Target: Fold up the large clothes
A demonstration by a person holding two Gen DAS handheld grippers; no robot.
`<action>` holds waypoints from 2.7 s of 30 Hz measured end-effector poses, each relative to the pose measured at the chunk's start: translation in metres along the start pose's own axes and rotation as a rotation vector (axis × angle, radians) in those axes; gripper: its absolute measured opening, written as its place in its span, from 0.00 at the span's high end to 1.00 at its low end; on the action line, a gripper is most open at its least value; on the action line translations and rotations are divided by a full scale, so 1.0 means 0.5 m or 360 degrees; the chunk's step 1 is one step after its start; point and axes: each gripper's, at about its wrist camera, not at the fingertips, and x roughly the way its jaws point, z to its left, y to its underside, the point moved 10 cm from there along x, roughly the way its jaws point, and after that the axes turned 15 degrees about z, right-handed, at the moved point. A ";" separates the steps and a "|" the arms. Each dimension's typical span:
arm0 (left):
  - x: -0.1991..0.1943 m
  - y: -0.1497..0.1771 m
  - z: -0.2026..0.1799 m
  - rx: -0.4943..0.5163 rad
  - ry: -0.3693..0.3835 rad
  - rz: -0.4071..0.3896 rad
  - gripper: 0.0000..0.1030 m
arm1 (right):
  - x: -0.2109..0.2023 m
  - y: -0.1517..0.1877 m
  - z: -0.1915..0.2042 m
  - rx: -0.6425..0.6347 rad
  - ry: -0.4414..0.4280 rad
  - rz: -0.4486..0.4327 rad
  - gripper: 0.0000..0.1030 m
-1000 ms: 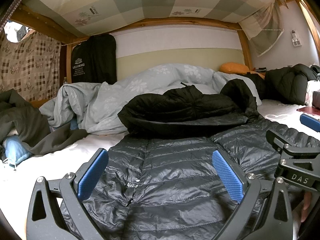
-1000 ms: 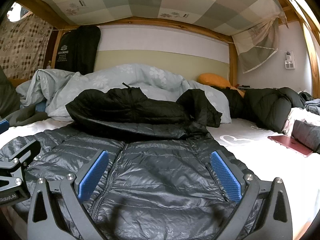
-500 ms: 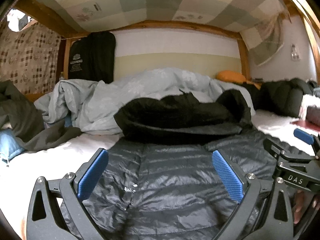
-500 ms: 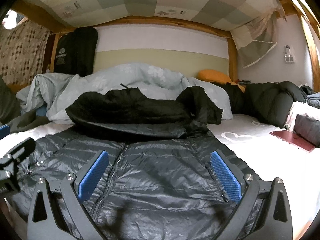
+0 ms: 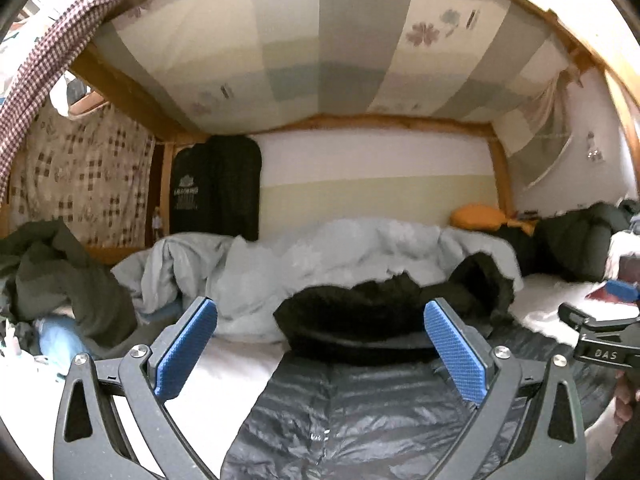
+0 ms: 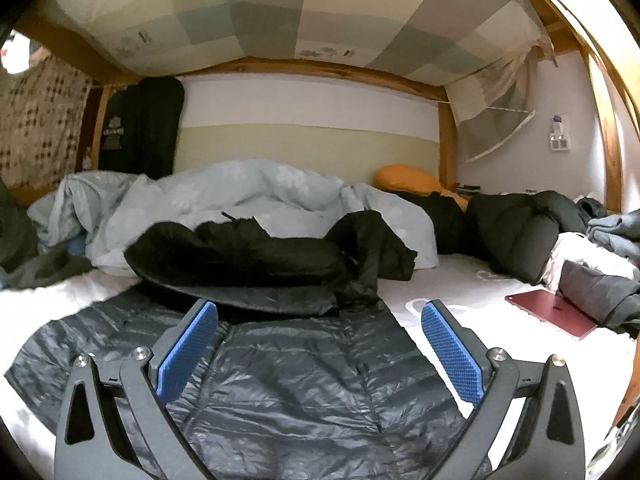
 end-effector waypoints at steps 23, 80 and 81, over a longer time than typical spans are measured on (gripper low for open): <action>0.109 0.194 0.096 -0.0087 0.0080 0.0856 0.00 | 0.002 0.099 -0.191 0.0046 0.0043 0.0575 0.01; 0.444 0.301 0.118 -0.0220 0.0023 0.1512 0.87 | 0.379 0.069 -0.153 -0.0036 0.0022 0.0972 0.97; 0.457 0.315 0.117 -0.0229 0.0028 0.1535 0.87 | 0.391 0.084 -0.152 -0.0030 0.0019 0.1010 0.97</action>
